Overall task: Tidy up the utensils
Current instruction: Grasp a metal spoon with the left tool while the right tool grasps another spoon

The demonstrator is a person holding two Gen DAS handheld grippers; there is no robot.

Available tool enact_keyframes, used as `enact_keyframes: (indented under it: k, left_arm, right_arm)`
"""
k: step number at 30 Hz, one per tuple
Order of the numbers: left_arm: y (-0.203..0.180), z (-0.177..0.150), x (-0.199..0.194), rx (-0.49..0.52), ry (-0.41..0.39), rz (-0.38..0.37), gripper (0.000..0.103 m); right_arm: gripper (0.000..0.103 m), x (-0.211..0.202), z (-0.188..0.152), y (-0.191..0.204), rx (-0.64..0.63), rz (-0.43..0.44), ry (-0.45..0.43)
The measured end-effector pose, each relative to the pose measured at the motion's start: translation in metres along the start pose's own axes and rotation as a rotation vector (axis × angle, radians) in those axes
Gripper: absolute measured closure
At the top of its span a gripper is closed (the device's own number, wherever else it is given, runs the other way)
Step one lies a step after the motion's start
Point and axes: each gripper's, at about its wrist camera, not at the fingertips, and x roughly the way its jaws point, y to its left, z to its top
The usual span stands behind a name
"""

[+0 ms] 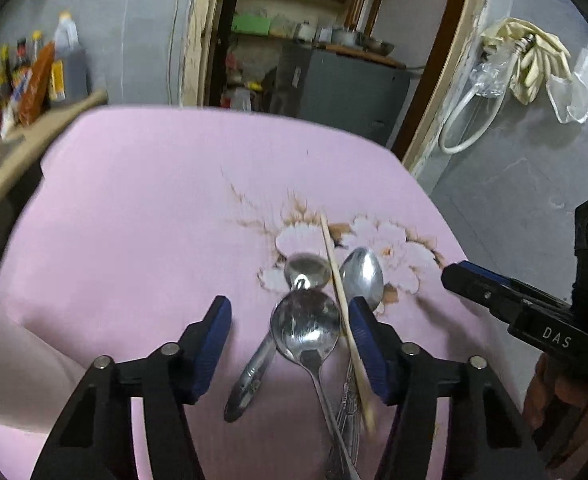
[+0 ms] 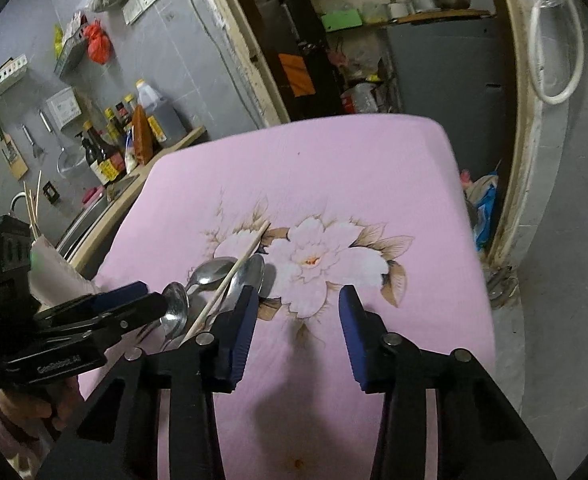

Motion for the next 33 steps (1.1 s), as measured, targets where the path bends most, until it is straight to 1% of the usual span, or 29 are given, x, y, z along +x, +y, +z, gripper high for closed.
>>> enact_keyframes:
  k: [2, 4, 6, 10, 12, 13, 15, 23, 24, 25, 26, 30, 33]
  left_arm:
    - [0.006, 0.000, 0.007, -0.027, 0.030, -0.024, 0.055]
    - [0.011, -0.001, 0.016, -0.051, 0.063, -0.043, 0.058]
    - [0.014, -0.001, 0.021, -0.057, 0.080, -0.051, 0.065]
    - [0.013, 0.003, 0.027, -0.043, 0.089, -0.064, 0.070]
    - [0.013, 0.005, 0.029, -0.035, 0.095, -0.072, 0.076]
    - [0.012, 0.006, 0.029, -0.031, 0.097, -0.072, 0.078]
    - [0.011, 0.007, 0.029, -0.022, 0.101, -0.073, 0.084]
    - [0.006, 0.009, 0.023, 0.017, 0.090, -0.073, 0.096]
    - [0.006, 0.009, 0.021, 0.023, 0.088, -0.072, 0.097]
    - [0.005, 0.010, 0.020, 0.029, 0.087, -0.071, 0.097]
    - [0.004, 0.011, 0.017, 0.037, 0.084, -0.071, 0.098]
    - [0.000, 0.013, 0.008, 0.069, 0.078, -0.054, 0.098]
    - [-0.003, 0.013, -0.001, 0.085, 0.066, -0.049, 0.098]
  right_arm:
    - [0.070, 0.007, 0.001, 0.001, -0.007, 0.013, 0.018]
    - [0.071, 0.016, 0.003, 0.004, -0.009, 0.027, 0.048]
    - [0.073, 0.021, 0.004, 0.002, -0.011, 0.038, 0.064]
    - [0.073, 0.039, 0.009, 0.006, -0.031, 0.062, 0.111]
    - [0.073, 0.046, 0.012, 0.008, -0.043, 0.071, 0.129]
    - [0.073, 0.050, 0.013, 0.009, -0.049, 0.076, 0.139]
    - [0.073, 0.054, 0.015, 0.011, -0.053, 0.090, 0.142]
    - [0.074, 0.068, 0.021, 0.020, -0.047, 0.162, 0.172]
    - [0.083, 0.070, 0.022, 0.022, -0.054, 0.166, 0.175]
    - [0.089, 0.072, 0.021, 0.024, -0.063, 0.168, 0.188]
    - [0.093, 0.074, 0.019, 0.026, -0.070, 0.170, 0.203]
    - [0.097, 0.069, 0.019, 0.027, -0.063, 0.163, 0.204]
    - [0.097, 0.060, 0.018, 0.023, -0.047, 0.146, 0.197]
